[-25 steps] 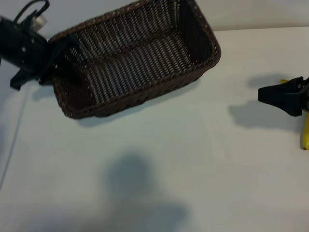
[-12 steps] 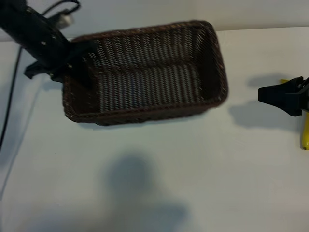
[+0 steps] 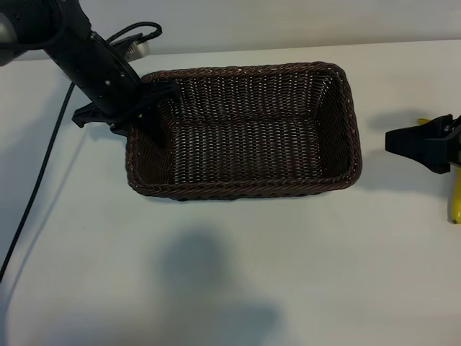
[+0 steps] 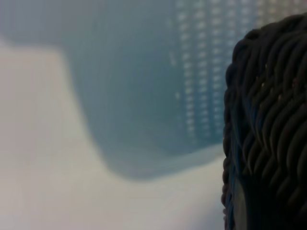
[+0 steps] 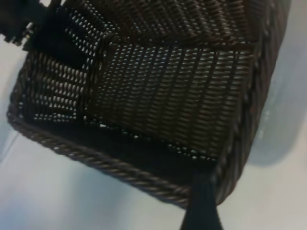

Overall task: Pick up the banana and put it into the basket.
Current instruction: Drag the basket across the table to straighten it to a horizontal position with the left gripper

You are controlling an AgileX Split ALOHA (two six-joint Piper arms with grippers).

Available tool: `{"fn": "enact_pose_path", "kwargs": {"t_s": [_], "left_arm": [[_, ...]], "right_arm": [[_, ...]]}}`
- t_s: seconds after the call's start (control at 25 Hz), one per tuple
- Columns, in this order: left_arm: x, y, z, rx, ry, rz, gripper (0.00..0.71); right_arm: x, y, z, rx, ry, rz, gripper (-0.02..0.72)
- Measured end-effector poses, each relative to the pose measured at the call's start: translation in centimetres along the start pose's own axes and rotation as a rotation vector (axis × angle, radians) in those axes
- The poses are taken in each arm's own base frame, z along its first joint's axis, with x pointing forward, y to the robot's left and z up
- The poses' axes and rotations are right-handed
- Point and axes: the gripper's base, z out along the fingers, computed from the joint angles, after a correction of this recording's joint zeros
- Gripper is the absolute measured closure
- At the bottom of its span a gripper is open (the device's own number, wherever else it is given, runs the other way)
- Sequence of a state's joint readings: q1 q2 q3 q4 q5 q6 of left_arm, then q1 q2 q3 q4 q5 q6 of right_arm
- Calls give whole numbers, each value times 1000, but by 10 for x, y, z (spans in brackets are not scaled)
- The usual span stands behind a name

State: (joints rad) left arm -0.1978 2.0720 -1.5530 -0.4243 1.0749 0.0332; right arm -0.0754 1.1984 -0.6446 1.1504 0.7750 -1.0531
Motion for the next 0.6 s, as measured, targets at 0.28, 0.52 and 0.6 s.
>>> {"fn": "enact_pose_path", "kwargs": {"t_s": [0.28, 0.52, 0.6], "left_arm": [[-6, -3, 32, -16, 35, 10, 546], [-11, 2, 46, -19, 33, -3, 549], [-12, 2, 46, -18, 35, -4, 549]], "right_arm": [[0, 1, 0, -6, 4, 0, 160], [0, 1, 0, -7, 4, 1, 160], [0, 1, 0, -7, 4, 1, 160]]}}
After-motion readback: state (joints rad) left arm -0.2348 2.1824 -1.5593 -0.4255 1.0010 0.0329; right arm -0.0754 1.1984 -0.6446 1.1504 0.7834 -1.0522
